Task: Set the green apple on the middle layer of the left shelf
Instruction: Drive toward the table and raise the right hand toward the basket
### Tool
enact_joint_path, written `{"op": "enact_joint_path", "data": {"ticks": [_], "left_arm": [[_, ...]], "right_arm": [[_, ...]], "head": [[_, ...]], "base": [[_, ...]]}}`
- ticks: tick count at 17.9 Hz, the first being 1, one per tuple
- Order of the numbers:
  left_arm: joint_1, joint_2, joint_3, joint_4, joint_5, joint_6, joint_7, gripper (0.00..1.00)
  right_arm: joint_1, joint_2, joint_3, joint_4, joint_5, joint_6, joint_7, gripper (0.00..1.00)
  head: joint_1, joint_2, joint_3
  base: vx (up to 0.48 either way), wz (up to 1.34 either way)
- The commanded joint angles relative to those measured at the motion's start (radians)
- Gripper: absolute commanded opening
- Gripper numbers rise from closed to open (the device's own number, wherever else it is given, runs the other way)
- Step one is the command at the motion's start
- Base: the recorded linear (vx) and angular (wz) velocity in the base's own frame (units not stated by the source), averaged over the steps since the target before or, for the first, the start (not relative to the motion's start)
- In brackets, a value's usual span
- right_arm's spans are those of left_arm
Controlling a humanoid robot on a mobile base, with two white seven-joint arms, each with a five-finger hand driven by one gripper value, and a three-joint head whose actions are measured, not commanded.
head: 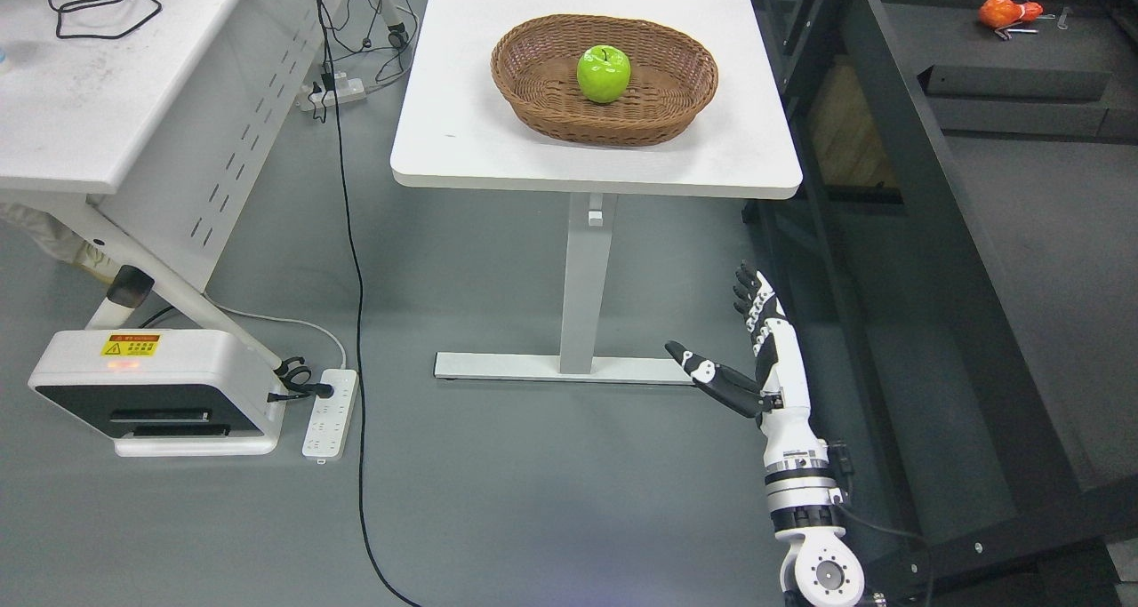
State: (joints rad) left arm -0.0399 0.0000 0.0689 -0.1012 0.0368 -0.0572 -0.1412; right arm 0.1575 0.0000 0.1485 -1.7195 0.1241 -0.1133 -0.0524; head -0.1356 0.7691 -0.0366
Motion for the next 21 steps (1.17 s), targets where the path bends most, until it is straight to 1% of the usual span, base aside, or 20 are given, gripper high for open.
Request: {"op": "enact_joint_path", "data": {"ticks": [1, 5, 7, 9, 10, 11, 12, 14, 15, 17, 21], "left_arm": [[0.0, 0.017, 0.0, 0.0, -0.002, 0.0, 0.0, 1.0], [0.0, 0.017, 0.0, 0.0, 0.0, -0.001, 0.0, 1.0], [0.0, 0.017, 0.0, 0.0, 0.0, 0.0, 0.0, 1.0], [0.0, 0.017, -0.003, 0.0, 0.0, -0.001, 0.0, 1.0], [0.0, 0.017, 0.0, 0.0, 0.0, -0.001, 0.0, 1.0], [0.0, 0.017, 0.0, 0.0, 0.0, 0.0, 0.0, 1.0], [0.0, 0.017, 0.0, 0.0, 0.0, -0.001, 0.0, 1.0], [0.0, 0.017, 0.0, 0.0, 0.0, -0.001, 0.0, 1.0], [0.0, 0.017, -0.003, 0.0, 0.0, -0.001, 0.0, 1.0], [0.0, 0.017, 0.0, 0.0, 0.0, -0.001, 0.0, 1.0], [0.0, 0.017, 0.0, 0.0, 0.0, -0.001, 0.0, 1.0]], "right_arm": [[-0.006, -0.017, 0.0, -0.002, -0.001, 0.001, 0.0, 1.0], [0.0, -0.017, -0.023, 0.0, -0.006, -0.008, -0.007, 1.0], [-0.001, -0.017, -0.053, 0.003, -0.064, -0.04, -0.001, 1.0], [-0.013, -0.02, -0.073, 0.003, -0.072, -0.071, -0.001, 1.0], [-0.024, -0.064, -0.07, 0.006, -0.045, -0.075, -0.003, 1.0], [-0.035, -0.116, -0.06, 0.011, 0.026, -0.075, -0.006, 1.0], [-0.035, -0.155, -0.052, 0.012, 0.158, -0.074, -0.01, 1.0], [-0.026, -0.16, -0.049, 0.012, 0.395, -0.051, -0.012, 0.99], [-0.016, -0.161, -0.049, 0.008, 0.42, -0.039, -0.012, 1.0], [0.0, -0.158, -0.059, 0.006, 0.416, -0.031, -0.012, 1.0], [-0.007, -0.123, -0.069, 0.003, 0.41, -0.034, -0.011, 1.0]], "head": [[0.0, 0.0, 0.0], [0.0, 0.0, 0.0], [0.0, 0.0, 0.0], [0.0, 0.0, 0.0], [0.0, 0.0, 0.0], [0.0, 0.0, 0.0], [0.0, 0.0, 0.0], [0.0, 0.0, 0.0], [0.0, 0.0, 0.0], [0.0, 0.0, 0.0], [0.0, 0.0, 0.0]], "base": [[0.0, 0.0], [0.0, 0.0], [0.0, 0.0], [0.0, 0.0], [0.0, 0.0], [0.0, 0.0], [0.0, 0.0], [0.0, 0.0], [0.0, 0.0], [0.0, 0.0], [0.006, 0.0]]}}
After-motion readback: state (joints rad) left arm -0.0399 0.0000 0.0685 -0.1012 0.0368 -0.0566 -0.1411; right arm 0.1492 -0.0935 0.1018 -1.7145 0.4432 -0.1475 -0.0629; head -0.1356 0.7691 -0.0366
